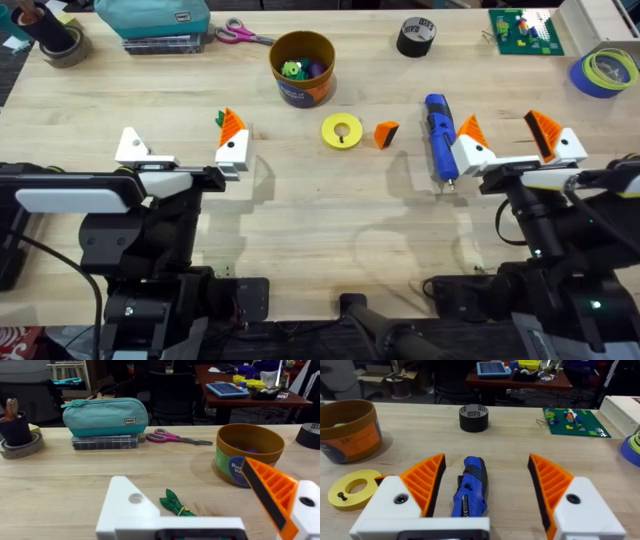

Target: Pick up the gripper from the table and insert it into the empty holder that is missing its gripper. Then pick up a screw, insert it into the mounting hole, and use the screwdriver to tighten it. Finally, clean up the table by picking up the vegetable and placing it into the bucket.

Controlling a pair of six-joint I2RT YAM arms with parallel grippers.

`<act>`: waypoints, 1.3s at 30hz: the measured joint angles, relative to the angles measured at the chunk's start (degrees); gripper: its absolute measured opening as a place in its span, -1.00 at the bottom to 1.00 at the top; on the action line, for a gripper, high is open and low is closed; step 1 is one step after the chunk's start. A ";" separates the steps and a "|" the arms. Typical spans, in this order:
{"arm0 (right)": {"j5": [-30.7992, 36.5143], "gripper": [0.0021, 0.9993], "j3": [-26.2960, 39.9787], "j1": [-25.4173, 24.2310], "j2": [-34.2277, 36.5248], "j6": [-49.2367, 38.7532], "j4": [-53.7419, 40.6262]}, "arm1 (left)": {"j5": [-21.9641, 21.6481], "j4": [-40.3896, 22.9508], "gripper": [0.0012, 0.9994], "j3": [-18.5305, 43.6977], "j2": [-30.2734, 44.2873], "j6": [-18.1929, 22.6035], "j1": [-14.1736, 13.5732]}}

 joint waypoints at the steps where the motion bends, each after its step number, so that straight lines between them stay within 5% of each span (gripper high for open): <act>1: 0.00 0.99 0.00 0.00 0.00 0.00 0.00 | 0.00 0.00 0.97 0.00 0.00 0.00 0.00; 11: 0.02 1.00 0.07 0.00 0.09 -1.13 10.36 | -0.09 3.59 0.97 0.30 0.00 -0.02 0.00; 16: 0.02 1.00 4.76 0.00 0.11 -1.49 5.81 | -0.31 -6.95 0.97 6.69 0.81 -0.02 0.00; 21: 0.00 0.99 18.51 0.00 3.19 -1.46 -7.65 | -2.46 -15.99 0.97 20.89 7.68 0.01 0.00; 28: -0.20 0.99 38.97 0.00 18.01 -1.47 -28.23 | -4.37 -30.76 0.97 40.98 26.57 1.83 0.00; 31: -0.37 0.99 56.44 0.00 38.26 -1.49 -44.91 | -4.57 -43.81 0.97 56.95 46.23 2.64 0.00; 39: -0.42 0.99 66.45 0.00 54.81 -1.49 -56.39 | -4.52 -52.07 0.97 66.04 62.47 2.71 0.00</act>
